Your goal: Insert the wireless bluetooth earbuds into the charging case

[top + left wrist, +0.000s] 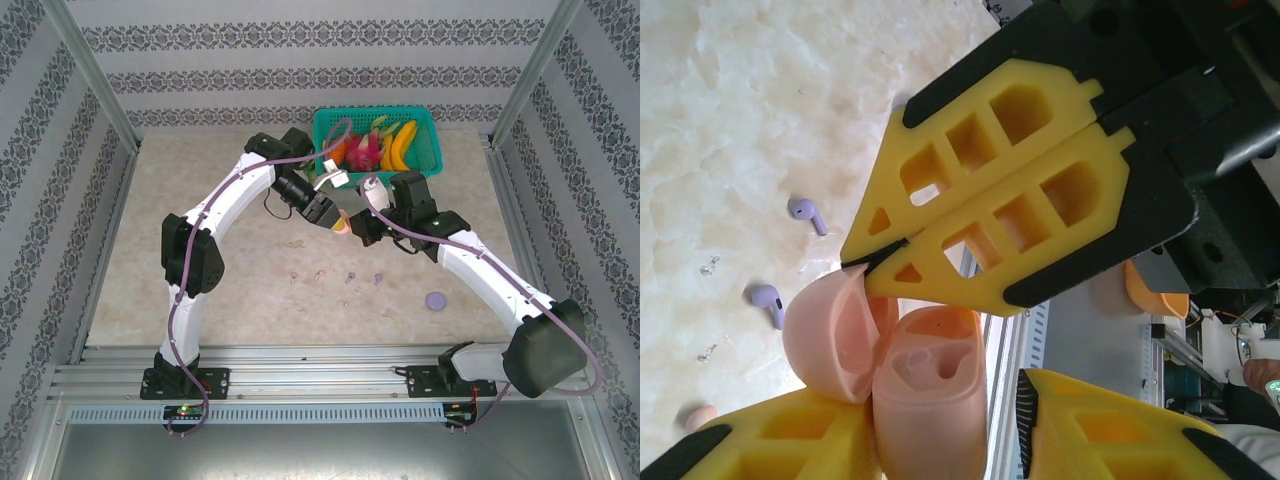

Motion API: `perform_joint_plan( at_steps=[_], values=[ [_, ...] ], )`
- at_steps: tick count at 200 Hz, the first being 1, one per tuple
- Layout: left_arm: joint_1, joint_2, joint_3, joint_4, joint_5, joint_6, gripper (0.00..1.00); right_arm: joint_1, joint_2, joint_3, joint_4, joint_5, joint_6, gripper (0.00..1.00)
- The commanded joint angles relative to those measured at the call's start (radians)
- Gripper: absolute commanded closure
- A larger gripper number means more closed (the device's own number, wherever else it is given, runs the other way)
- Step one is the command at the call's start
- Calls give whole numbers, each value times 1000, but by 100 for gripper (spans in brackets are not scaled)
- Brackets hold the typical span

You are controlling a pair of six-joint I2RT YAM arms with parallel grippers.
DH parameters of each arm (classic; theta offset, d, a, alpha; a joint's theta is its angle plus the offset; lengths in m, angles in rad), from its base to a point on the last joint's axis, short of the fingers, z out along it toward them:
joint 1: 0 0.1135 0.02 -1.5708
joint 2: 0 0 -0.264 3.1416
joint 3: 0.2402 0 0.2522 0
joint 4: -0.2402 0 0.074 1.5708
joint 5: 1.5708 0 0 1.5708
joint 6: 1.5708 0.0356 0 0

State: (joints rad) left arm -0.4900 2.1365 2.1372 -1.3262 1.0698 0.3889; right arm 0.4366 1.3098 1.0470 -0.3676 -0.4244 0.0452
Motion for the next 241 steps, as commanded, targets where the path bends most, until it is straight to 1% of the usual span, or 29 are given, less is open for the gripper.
perform_joint_plan(
  at_steps=[1, 76, 105, 119, 133, 138, 146, 153, 159, 166, 178, 192, 212, 229, 241],
  values=[
    [-8, -31, -7, -41, 43, 42, 63, 10, 6, 27, -5, -20, -22, 100],
    [-7, -29, -13, -18, 48, 34, 77, 8, 3, 21, 3, -21, -18, 100],
    [-7, -32, -24, -8, 47, 34, 85, 5, -1, 26, 11, -18, -6, 100],
    [-6, -37, -37, 5, 44, 31, 91, -1, -6, 28, 17, -15, 8, 100],
    [-1, -49, -61, 31, 42, 22, 97, -13, -18, 27, 19, -13, 27, 84],
    [0, -54, -70, 43, 42, 17, 100, -16, -26, 26, 19, -14, 34, 81],
    [7, -66, -91, 68, 39, 3, 100, -26, -39, 26, 17, -18, 42, 73],
    [14, -80, -113, 98, 37, -11, 100, -35, -53, 27, 13, -22, 50, 69],
    [21, -93, -135, 123, 35, -20, 100, -42, -65, 26, 6, -24, 55, 68],
    [28, -108, -158, 149, 28, -38, 100, -52, -82, 25, -2, -26, 65, 63],
    [45, -144, -203, 207, 13, -62, 100, -66, -112, 17, -16, -26, 81, 59],
    [65, -185, -263, 272, 0, -91, 100, -76, -147, 5, -36, -12, 110, 50],
    [90, -258, -358, 382, -39, -140, 100, -76, -173, 2, -73, 20, 187, 43],
    [100, -337, -465, 501, -104, -192, 100, -68, -174, 6, -120, 50, 275, 41],
    [103, -403, -556, 606, -176, -241, 100, -52, -171, -5, -128, 54, 340, 39]
  ],
)
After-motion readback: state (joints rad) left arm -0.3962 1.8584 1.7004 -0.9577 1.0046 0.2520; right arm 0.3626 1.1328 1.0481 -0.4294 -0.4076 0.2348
